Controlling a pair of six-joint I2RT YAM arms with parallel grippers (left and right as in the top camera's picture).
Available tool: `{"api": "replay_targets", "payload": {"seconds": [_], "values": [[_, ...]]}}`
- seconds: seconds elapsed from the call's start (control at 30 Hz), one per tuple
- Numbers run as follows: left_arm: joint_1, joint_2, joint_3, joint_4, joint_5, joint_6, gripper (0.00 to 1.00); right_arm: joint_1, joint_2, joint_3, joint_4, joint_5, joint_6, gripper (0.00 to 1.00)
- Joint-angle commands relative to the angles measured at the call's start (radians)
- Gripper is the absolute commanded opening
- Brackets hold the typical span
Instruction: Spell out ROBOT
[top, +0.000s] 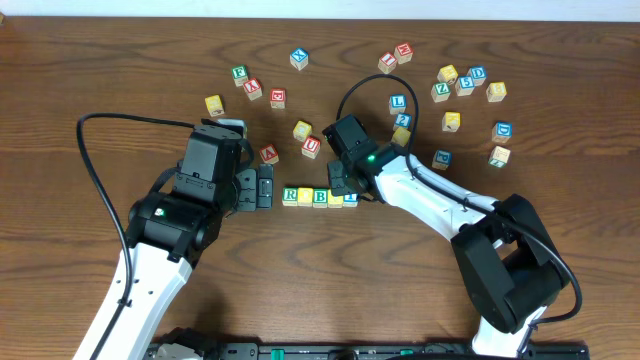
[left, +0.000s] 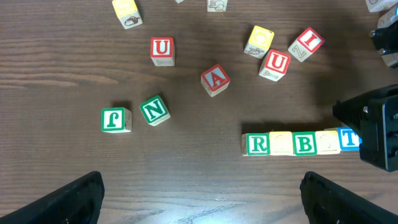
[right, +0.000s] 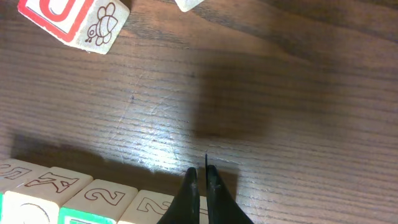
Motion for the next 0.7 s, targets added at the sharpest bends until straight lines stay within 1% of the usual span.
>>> {"api": "replay_targets", "payload": {"seconds": [0.0, 0.67], "values": [[0.001, 0.000, 0.002, -0.003, -0.013, 0.003, 0.99, 0.008, 0.009, -0.023, 0.000, 0.013, 0.032, 0.01], [0.001, 0.000, 0.002, -0.003, -0.013, 0.003, 1.00, 0.008, 0.009, -0.025, -0.023, 0.013, 0.047, 0.01]]}}
